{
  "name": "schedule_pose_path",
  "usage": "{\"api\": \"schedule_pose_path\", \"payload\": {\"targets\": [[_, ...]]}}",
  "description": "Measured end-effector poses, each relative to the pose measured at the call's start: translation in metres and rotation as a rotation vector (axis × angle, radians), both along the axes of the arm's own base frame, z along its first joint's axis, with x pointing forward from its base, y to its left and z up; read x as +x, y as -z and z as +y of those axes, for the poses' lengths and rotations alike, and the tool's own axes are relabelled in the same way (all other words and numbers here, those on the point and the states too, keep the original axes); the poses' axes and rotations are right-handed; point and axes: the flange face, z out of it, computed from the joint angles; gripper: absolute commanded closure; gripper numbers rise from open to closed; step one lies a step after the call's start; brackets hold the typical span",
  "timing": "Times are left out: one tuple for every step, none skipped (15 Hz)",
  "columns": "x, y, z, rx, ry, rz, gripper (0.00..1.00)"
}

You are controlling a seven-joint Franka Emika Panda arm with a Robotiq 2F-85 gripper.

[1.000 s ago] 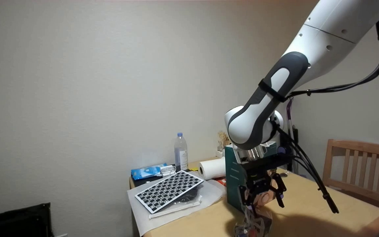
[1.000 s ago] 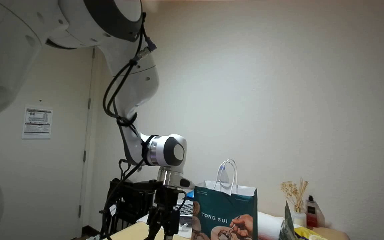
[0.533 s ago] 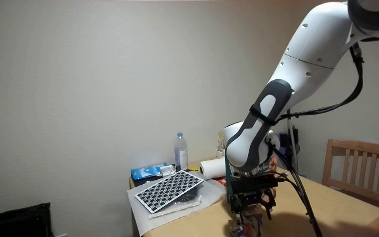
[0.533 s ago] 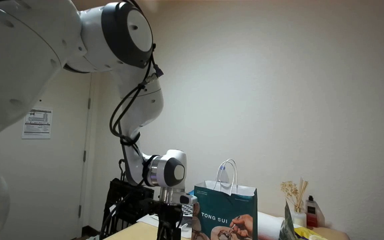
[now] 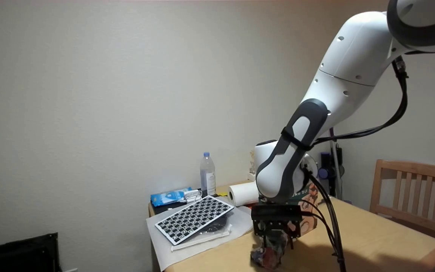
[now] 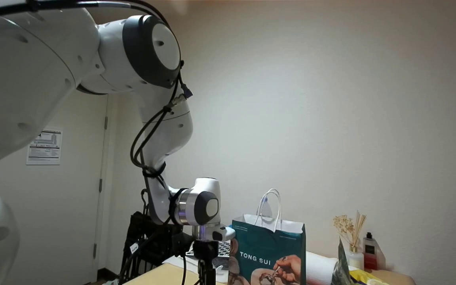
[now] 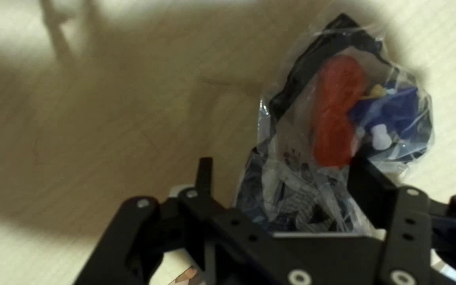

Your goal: Put the crumpled paper into the bag

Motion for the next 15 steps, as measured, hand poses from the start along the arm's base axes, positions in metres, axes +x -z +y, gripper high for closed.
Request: {"api": "schedule_pose_path", "payload": {"targets": [[0.000,0.000,0.000,0.003,0.006,-0.001,0.52],[0.001,-0.001,-0.001,0.008,0.015,-0.002,0.57],[0.001,-0.001,-0.001,0.011,0.021,-0.002,0.65],[0.001,-0.001,-0.001,0.014,0.025,-0.003,0.71],[0.001,-0.001,0.000,0.017,0.028,-0.003,0.77],[0.001,-0.002,0.001,0.021,0.027,-0.002,0.84],[0.001,-0.004,0.003,0.026,0.022,-0.003,0.89],[0.001,-0.006,0.006,0.034,0.016,-0.004,0.92],[0.001,-0.009,0.008,0.042,0.008,-0.005,0.94],[0.001,-0.013,0.011,0.047,-0.006,-0.001,0.97],[0.000,-0.016,0.014,0.051,-0.021,0.003,0.97],[0.000,-0.020,0.017,0.055,-0.035,0.008,0.99],[-0.001,-0.023,0.019,0.059,-0.050,0.011,0.95],[-0.003,-0.026,0.022,0.063,-0.065,0.015,0.94],[-0.003,-0.029,0.025,0.067,-0.076,0.017,0.93]]}}
